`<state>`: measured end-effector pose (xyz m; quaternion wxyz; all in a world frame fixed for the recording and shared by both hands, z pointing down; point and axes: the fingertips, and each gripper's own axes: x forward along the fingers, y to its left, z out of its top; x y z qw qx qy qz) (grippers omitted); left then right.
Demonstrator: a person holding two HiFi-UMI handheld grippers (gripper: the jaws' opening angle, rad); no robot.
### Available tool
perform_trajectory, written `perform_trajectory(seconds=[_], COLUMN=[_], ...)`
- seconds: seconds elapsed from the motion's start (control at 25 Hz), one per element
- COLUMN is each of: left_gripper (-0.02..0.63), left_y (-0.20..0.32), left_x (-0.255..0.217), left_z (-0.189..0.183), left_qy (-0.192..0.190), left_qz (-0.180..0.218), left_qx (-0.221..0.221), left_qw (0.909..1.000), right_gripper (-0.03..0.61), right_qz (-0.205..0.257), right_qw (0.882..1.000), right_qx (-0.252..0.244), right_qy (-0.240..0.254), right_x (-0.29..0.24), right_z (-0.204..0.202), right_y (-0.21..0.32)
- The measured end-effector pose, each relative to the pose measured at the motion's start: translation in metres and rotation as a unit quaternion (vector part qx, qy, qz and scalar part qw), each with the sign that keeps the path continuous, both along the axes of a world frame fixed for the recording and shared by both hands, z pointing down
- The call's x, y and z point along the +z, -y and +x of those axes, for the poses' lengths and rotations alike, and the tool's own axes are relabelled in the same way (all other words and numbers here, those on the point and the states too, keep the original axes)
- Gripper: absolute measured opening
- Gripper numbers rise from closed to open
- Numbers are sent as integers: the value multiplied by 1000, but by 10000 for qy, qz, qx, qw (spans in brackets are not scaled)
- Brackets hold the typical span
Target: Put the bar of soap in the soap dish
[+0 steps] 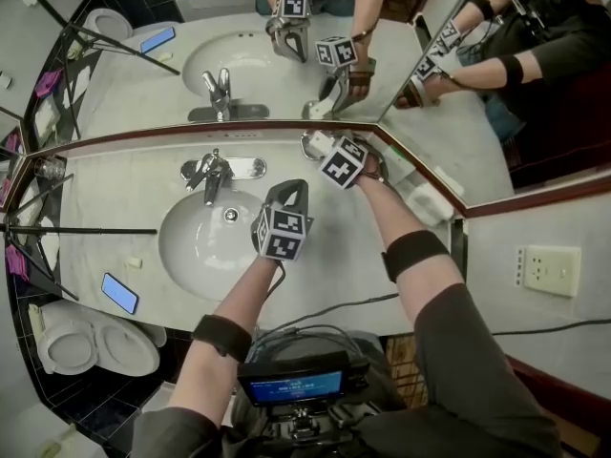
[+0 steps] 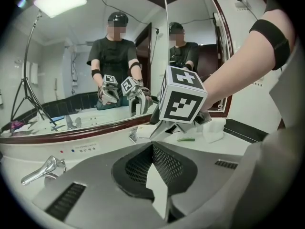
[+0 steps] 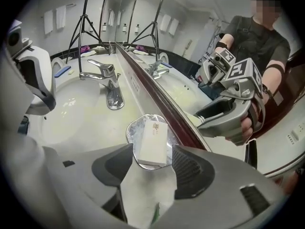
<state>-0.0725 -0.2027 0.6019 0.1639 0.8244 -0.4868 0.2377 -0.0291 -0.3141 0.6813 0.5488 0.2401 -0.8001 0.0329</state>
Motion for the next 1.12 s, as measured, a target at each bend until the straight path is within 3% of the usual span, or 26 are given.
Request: perform_trajectory(seconds=[0.08,0.12,0.4,0.68,0.96,1.12], left_gripper=[2,2,2,2,2,2], left_y=[0,0,-3,-9,-23,-34], left_x=[1,1,3,-5,-29,-34], left_z=[-1,-2,-3,-8,-12,-16], left_qy=[-10,-15,-29,-72,-206,-299], left_qz=[-7,-14,-27,89,262,288], left_qx=[-13,-22,-47,-76,-37,-46], left_qw=[10000,10000,10000,9999,9994,9991], right_gripper=[194,187,189,189,190,190], right_qz=[-96,-99,-82,158,314,275], right_qw=[10000,9999,9997,9933,9593,9272], right_qx=[5,2,105,503,1375,1944], right_qy=[-7,-16,209,1029,2448,3191], right_x=[3,3,-2,-38,-73,-89], right_z=[0,0,0,8,41,67], right_y=[-1,-1,-6,-24,-64,-101])
